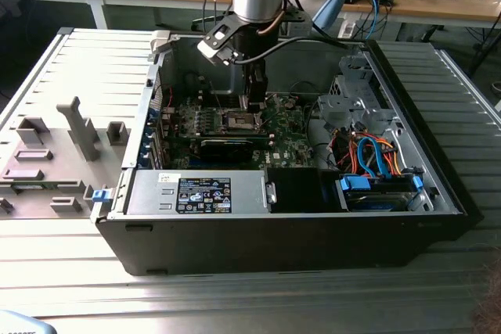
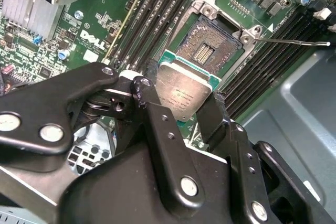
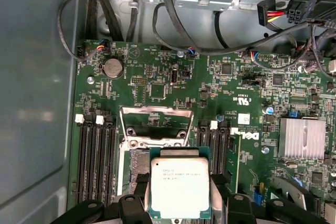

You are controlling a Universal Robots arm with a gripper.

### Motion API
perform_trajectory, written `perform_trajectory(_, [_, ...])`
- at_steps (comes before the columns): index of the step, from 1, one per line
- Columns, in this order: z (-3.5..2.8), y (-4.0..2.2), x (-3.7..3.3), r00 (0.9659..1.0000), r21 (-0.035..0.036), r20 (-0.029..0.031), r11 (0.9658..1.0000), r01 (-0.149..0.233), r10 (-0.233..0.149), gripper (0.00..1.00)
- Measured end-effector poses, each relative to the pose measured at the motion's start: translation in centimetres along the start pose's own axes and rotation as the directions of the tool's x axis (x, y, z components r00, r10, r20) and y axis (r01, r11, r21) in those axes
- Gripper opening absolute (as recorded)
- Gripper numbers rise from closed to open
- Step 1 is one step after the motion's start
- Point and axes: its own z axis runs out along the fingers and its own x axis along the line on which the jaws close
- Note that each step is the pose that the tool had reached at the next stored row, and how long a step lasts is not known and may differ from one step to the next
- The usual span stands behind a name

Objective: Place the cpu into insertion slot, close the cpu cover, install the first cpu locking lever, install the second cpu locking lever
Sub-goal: 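Place the cpu into insertion slot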

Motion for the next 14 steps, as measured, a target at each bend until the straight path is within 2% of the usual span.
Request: perform_trajectory(14, [0.18, 0.01, 0.36, 1.0000, 0.0000, 0.0000, 1.0000, 0.000, 0.000, 0.55])
